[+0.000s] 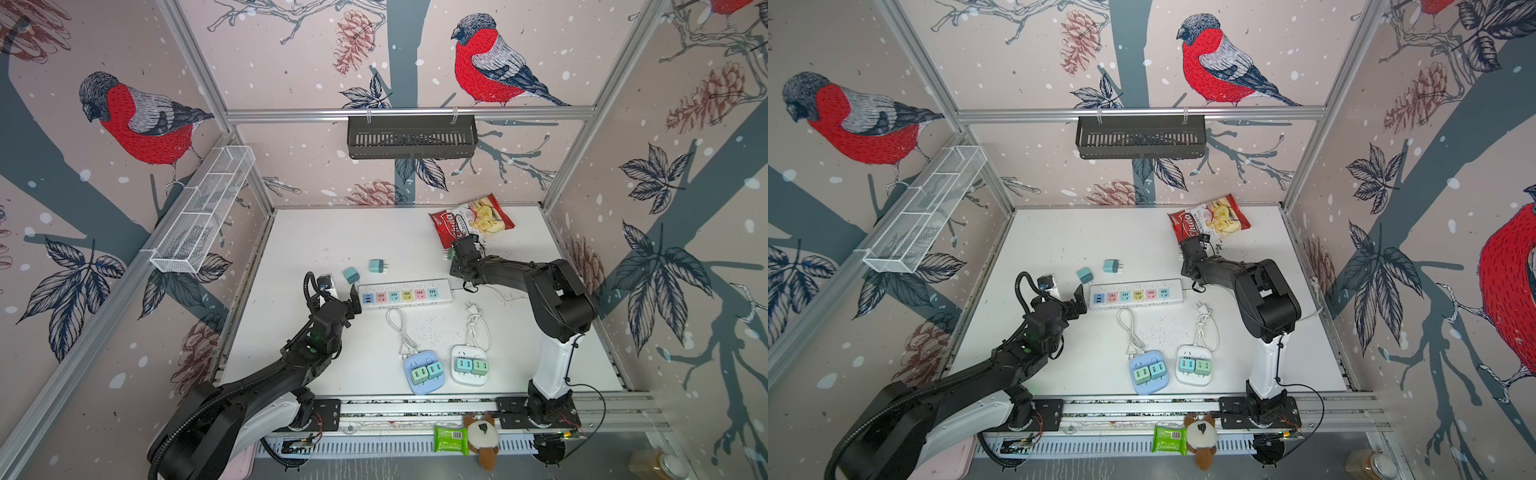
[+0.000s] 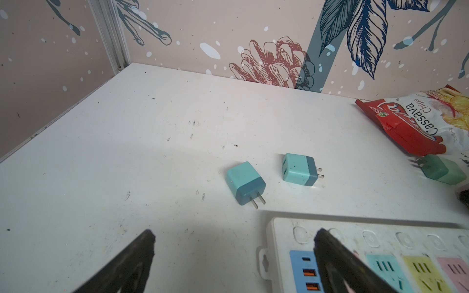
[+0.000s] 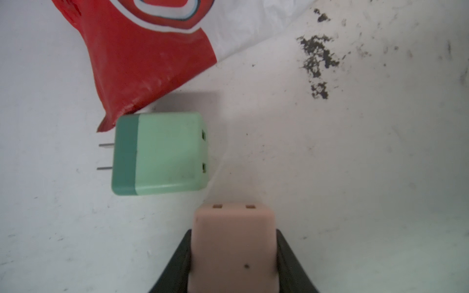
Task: Insert the plug
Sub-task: 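Lift the pink charger with the right gripper and carry it toward the left gripper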
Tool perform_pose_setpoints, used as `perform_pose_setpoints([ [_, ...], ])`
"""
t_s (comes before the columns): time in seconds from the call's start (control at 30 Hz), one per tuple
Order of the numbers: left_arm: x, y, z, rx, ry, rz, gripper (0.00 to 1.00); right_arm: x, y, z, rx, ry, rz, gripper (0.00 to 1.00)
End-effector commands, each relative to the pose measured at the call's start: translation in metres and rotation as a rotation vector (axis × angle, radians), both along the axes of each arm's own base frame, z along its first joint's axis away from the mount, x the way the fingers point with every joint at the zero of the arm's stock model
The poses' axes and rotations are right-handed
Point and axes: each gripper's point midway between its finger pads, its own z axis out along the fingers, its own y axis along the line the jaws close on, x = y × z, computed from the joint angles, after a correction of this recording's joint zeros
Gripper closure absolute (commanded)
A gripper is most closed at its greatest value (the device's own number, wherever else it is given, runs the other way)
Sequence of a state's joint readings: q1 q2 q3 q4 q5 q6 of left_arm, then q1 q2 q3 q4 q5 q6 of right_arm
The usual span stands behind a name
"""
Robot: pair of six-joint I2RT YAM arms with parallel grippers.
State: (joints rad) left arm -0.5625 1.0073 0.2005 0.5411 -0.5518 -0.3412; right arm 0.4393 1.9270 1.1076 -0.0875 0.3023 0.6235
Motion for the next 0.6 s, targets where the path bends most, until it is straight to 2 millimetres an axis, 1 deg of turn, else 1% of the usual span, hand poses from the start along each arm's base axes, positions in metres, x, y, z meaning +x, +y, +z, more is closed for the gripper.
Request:
perform_pose_setpoints([
  [0.0,0.004,-0.001,0.012,-0.032,-0.048,0.006,0.03,-0.011,0.000,0.009,-0.037,0.007,0.028,0.70],
  [0.07,0.004,-0.002,0.012,-0.032,-0.047,0.004,0.03,-0.013,0.005,0.027,-0.038,-0.033,0.047,0.73],
  [0.17,0.004,-0.002,0.012,-0.032,-0.047,0.003,0.03,-0.019,0.019,0.058,-0.023,-0.109,0.097,0.77],
  [0.23,0.004,-0.002,0.012,-0.031,-0.047,0.001,0.03,-0.027,0.031,0.079,-0.016,-0.169,0.138,0.79],
  [0.33,0.004,-0.002,0.012,-0.031,-0.048,-0.001,0.03,-0.041,0.049,0.104,-0.033,-0.243,0.194,0.82],
  [0.5,0.004,-0.004,0.012,-0.033,-0.048,-0.008,0.03,-0.068,0.081,0.131,-0.050,-0.357,0.314,0.87],
  [0.57,0.004,-0.004,0.012,-0.032,-0.047,-0.013,0.03,-0.078,0.088,0.139,-0.039,-0.400,0.351,0.90],
])
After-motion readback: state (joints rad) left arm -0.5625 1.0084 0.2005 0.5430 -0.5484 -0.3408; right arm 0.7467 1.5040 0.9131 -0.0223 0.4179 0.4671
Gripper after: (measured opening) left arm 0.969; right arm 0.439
